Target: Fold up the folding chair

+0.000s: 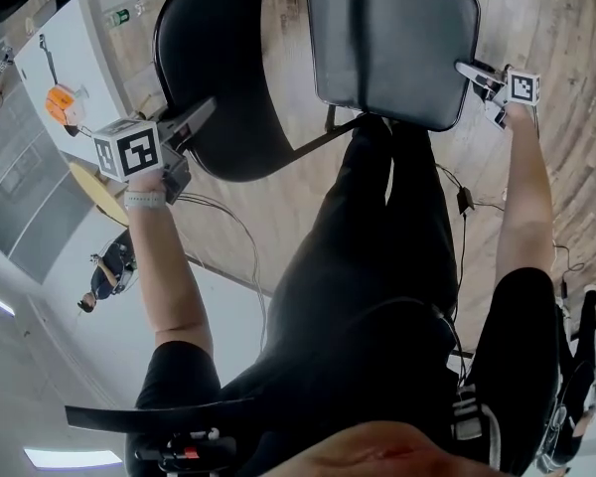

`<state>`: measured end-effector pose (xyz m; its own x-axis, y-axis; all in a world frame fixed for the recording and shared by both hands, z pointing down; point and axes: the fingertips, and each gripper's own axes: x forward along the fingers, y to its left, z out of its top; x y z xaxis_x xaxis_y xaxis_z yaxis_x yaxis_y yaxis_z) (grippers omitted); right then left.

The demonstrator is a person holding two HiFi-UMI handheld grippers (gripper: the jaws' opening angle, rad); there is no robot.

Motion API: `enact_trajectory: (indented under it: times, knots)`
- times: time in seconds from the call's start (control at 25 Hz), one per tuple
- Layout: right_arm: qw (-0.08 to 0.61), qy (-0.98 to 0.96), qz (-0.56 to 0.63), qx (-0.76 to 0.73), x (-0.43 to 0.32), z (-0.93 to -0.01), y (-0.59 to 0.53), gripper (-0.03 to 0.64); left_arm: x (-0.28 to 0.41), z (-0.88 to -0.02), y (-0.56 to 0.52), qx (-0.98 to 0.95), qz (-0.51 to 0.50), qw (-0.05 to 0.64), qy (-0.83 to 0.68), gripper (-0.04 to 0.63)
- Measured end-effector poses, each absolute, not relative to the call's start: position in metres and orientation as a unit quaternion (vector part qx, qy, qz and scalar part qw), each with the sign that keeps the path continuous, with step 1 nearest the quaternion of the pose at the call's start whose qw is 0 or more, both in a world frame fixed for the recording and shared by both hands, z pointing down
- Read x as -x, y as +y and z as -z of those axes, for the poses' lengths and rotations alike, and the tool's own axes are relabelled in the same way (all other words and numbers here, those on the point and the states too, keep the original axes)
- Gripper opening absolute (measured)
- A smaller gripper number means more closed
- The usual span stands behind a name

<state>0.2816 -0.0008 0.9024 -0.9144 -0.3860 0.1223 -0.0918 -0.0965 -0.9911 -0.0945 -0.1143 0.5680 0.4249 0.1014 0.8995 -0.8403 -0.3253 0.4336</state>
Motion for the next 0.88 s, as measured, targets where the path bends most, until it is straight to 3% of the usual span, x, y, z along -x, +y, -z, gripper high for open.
enact_trajectory:
  times: [0.32, 0.64, 0.88]
  knots:
    - [0.118, 0.715, 0.679, 0.117, -0.249, -0.835, -0.016, 0.236, 0.114, -0.533, -0.118, -0.679, -0.466, 0.490, -0.285, 0.049]
    - [0.111, 0.755, 0.644, 0.058, -0.186, -0.749, -0.043, 0.166, 0.150, -0.500, -0.136, -0.689, -0.467, 0.474, -0.288, 0.049]
    - [0.158, 0.753, 0.637, 0.038, -0.128, -0.694, -0.062, 0.127, 0.181, -0.477, -0.148, -0.696, -0.472, 0.461, -0.283, 0.051]
